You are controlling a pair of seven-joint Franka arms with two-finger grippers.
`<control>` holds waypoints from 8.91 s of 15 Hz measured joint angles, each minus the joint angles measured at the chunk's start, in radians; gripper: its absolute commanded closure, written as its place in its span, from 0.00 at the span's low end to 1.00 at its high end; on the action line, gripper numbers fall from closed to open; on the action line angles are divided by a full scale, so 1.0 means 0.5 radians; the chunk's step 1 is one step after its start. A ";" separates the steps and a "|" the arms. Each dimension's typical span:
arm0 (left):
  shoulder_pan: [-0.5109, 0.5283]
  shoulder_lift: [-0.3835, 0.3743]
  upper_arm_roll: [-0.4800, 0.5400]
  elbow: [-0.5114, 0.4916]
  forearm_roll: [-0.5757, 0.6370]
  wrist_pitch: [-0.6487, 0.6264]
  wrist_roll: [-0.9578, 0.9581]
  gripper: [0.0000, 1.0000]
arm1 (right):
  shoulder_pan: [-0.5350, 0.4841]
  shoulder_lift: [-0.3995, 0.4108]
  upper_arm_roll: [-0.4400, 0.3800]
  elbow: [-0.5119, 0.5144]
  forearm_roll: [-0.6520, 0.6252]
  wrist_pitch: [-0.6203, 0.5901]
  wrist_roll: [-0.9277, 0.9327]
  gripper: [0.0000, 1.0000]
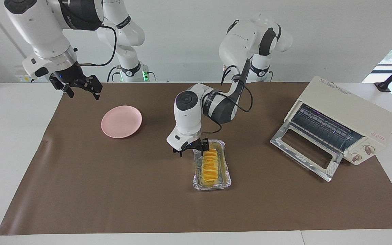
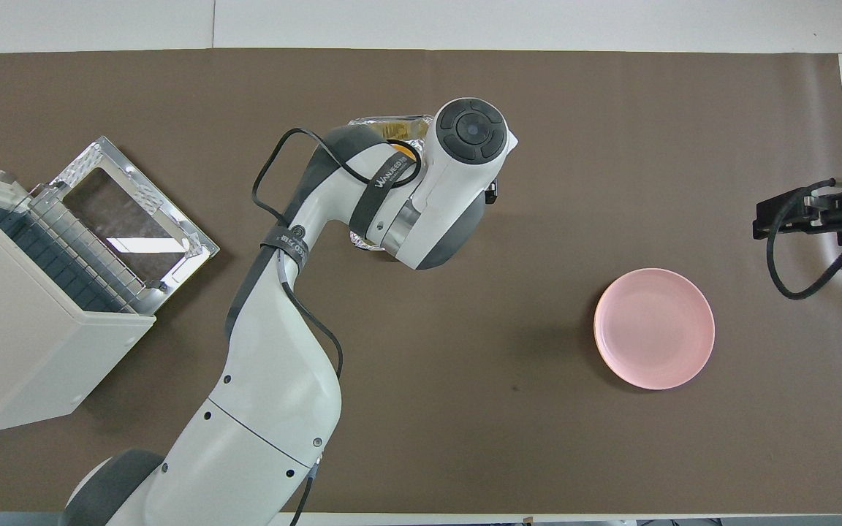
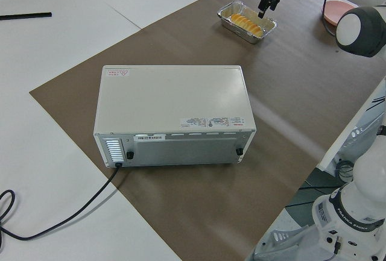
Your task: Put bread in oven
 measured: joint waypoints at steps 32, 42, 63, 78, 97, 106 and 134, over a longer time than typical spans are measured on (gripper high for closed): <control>0.154 -0.401 0.389 -0.072 -0.099 -0.491 -0.588 1.00 | 0.000 0.000 0.001 0.000 0.000 0.000 0.000 0.00; 0.594 -0.609 0.423 -0.429 -0.126 -0.677 -0.702 1.00 | 0.000 0.000 0.001 0.000 0.000 0.000 0.000 0.00; 0.879 -0.969 0.587 -1.154 -0.126 -0.271 -0.422 1.00 | 0.000 0.000 0.001 0.000 0.000 0.000 0.000 0.00; 0.870 -1.173 0.572 -1.538 -0.041 -0.116 -0.393 1.00 | 0.000 0.000 0.001 0.000 0.000 0.000 0.000 0.00; 0.816 -1.255 0.561 -1.634 0.049 -0.033 -0.282 0.00 | 0.000 0.000 0.001 0.000 0.000 0.000 0.000 0.00; 0.703 -1.257 0.547 -1.448 0.088 -0.024 -0.239 0.00 | 0.000 0.000 0.001 0.000 0.000 0.000 0.000 0.00; 1.112 -1.918 0.266 -1.429 0.089 -0.787 1.366 0.00 | 0.000 0.000 0.001 0.000 0.000 0.000 0.000 0.00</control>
